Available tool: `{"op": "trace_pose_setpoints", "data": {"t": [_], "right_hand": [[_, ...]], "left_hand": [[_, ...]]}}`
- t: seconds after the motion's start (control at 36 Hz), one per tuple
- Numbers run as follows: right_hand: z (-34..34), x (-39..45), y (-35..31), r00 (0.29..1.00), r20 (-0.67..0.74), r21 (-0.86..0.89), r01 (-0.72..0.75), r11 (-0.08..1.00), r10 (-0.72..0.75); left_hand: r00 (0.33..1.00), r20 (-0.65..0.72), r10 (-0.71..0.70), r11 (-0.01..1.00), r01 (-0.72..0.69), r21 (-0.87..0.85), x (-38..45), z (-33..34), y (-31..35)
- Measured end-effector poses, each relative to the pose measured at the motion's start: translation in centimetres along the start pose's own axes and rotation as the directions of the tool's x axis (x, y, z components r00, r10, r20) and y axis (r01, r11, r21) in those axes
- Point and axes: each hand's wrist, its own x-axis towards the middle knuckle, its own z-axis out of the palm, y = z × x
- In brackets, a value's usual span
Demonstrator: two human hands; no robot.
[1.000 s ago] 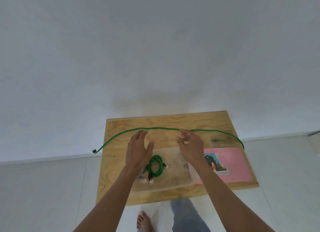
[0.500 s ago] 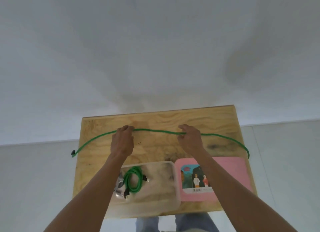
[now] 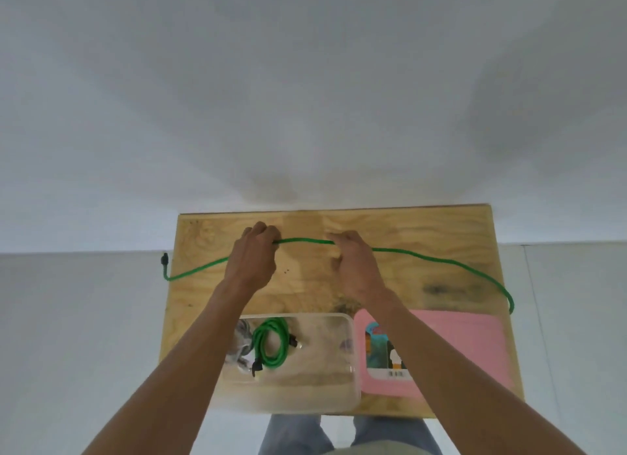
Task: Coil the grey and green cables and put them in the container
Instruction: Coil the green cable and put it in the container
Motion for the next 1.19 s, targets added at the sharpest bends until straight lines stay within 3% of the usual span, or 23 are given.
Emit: {"op": "trace_pose_setpoints", "data": {"t": [0.25, 0.47, 0.67, 0.86, 0.97, 1.06, 1.19], "right_hand": [[-0.9, -2.2, -11.1, 0.946, -0.222, -0.065, 0.226, 0.972, -0.235], [-4.6, -5.5, -19.3, 0.866, -0.363, -0.021, 0.362, 0.932, -0.345], [-6.2, -7.7, -25.4, 0.792, -0.395, -0.105, 0.464, 0.879, -0.465], [-8.3, -8.5, -28.4, 0.710, -0.533, -0.102, 0.486, 0.868, -0.461], [-8.8, -8.2, -27.6, 0.752, -0.531, -0.133, 0.383, 0.914, -0.392], [-8.6, -8.8, -26.5, 0.775, -0.509, -0.170, 0.337, 0.926, -0.375], [-7.9, -12.2, -24.9, 0.766, -0.557, -0.030, 0.367, 0.930, -0.320]], "left_hand": [[0.942, -0.206, 0.265, 0.923, -0.310, -0.228, -3.3, -7.4, 1.2], [0.888, -0.429, 0.167, 0.862, -0.343, -0.374, -9.1, -12.8, -3.7], [0.889, -0.446, 0.101, 0.815, -0.331, -0.476, -12.7, -14.3, -7.6], [0.887, -0.458, 0.051, 0.780, -0.322, -0.536, -13.8, -14.6, -10.0], [0.883, -0.468, -0.040, 0.638, -0.338, -0.692, -14.5, -16.2, -8.3], [0.896, -0.432, -0.107, 0.446, -0.345, -0.826, -14.9, -17.6, -6.1], [0.935, -0.301, -0.188, 0.083, -0.290, -0.953, -14.5, -19.5, -1.4]]}}
